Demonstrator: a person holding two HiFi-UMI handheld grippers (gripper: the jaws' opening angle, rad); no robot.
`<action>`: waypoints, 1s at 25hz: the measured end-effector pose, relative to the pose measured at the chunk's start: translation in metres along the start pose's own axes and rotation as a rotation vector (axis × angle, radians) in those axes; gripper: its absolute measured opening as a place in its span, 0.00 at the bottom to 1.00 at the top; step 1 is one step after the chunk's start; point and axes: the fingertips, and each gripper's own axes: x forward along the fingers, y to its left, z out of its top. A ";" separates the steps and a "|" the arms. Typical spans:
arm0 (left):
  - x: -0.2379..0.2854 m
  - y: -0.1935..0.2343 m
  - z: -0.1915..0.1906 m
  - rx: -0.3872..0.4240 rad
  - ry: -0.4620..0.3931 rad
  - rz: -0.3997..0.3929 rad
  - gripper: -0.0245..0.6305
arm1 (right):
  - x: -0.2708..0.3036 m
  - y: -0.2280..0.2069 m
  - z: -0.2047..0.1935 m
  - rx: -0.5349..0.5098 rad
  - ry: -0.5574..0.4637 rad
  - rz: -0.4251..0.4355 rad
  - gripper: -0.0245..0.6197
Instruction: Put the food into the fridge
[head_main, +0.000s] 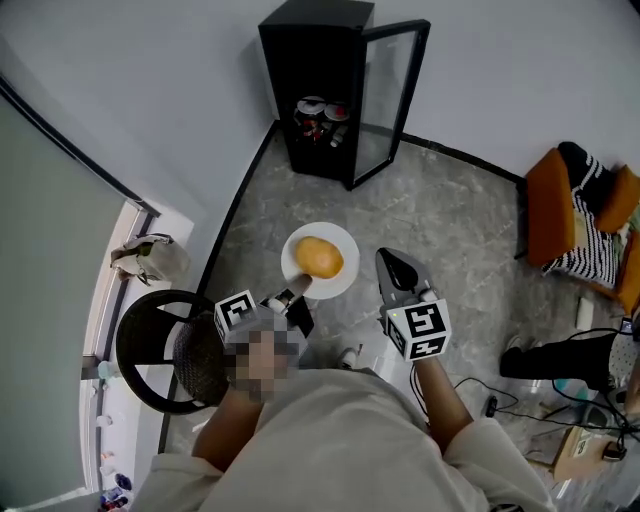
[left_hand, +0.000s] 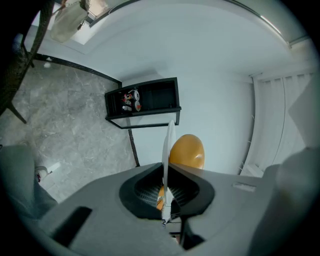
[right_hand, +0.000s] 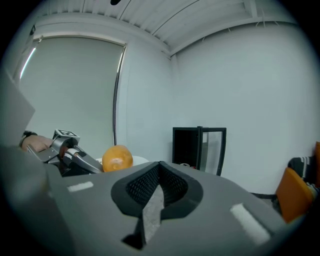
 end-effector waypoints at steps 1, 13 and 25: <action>0.003 0.000 -0.001 -0.004 -0.008 -0.003 0.07 | 0.000 -0.004 -0.001 -0.003 -0.001 0.004 0.05; 0.060 -0.003 0.036 -0.032 -0.038 -0.005 0.07 | 0.039 -0.056 0.004 0.001 0.003 -0.004 0.05; 0.149 -0.017 0.140 -0.008 0.004 0.005 0.07 | 0.162 -0.119 0.037 0.039 0.009 -0.033 0.05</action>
